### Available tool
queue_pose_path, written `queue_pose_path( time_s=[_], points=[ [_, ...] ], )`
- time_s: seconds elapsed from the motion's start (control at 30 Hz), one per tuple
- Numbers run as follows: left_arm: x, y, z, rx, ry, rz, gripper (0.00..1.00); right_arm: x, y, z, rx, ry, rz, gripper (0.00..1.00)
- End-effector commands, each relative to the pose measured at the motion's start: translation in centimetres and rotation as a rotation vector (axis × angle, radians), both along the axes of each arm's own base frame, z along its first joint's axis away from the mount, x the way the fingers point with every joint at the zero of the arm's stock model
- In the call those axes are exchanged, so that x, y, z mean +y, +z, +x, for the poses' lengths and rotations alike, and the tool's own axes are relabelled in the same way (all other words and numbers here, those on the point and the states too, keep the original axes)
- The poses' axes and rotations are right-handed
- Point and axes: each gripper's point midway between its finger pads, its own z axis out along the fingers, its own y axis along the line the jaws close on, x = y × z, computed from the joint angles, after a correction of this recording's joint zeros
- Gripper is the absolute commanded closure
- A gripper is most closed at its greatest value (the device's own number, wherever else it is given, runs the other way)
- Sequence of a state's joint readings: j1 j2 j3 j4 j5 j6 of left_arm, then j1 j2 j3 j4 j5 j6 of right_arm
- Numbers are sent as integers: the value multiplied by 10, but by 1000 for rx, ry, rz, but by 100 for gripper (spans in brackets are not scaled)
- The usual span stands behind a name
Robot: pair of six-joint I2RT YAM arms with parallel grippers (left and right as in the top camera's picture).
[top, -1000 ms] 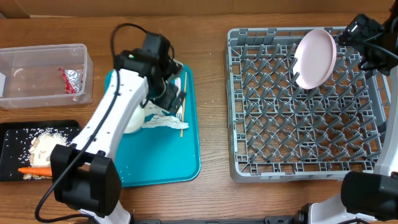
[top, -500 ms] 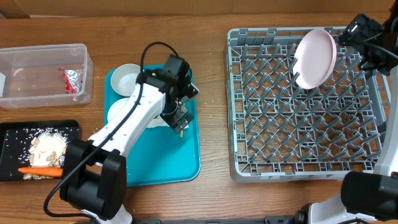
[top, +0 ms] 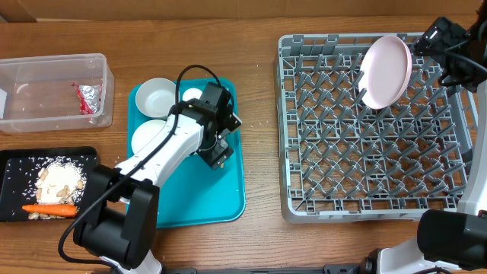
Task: Sort waste into correct bins and load items into the dishwasher rack
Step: 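Move the left gripper back down to the tissues on the tray, then grasp the crumpled white tissue beside the fork with the left gripper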
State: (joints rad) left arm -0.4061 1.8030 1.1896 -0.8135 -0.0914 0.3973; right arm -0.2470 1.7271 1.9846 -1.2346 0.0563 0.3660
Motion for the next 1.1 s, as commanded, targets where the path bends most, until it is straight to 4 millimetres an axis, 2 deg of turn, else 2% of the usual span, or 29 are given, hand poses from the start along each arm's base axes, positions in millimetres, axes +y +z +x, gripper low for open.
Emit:
queue_pose_path(
  time_s=[0.0,0.17,0.37,0.6,0.73,0.9,0.93,0.97,1.0,1.07],
  points=[
    [7,-8,-2,6,-8,35,20,0,8,0,-21,-1,-7,0],
    [14,-11,-1,-3,6,47,14,0,8,0,-21,-1,-7,0],
    [21,-18,3,-22,33,38,14,0,8,0,-21,-1,-7,0],
    [22,-21,0,-13,51,35,21,0,8,0,-21,-1,-7,0],
    [19,-23,-3,1,51,17,28,0,8,0,-21,-1,-7,0],
    [17,-23,-4,7,49,2,47,0,8,0,-21,-1,-7,0],
    [17,-23,-5,8,49,2,55,0,8,0,-21,-1,-7,0],
    [17,-23,-5,8,48,2,69,0,8,0,-21,-1,-7,0],
    [17,-23,-5,10,48,3,80,0,8,0,-21,-1,-7,0],
    [17,-23,-5,10,51,3,95,0,8,0,-21,-1,-7,0]
  ],
)
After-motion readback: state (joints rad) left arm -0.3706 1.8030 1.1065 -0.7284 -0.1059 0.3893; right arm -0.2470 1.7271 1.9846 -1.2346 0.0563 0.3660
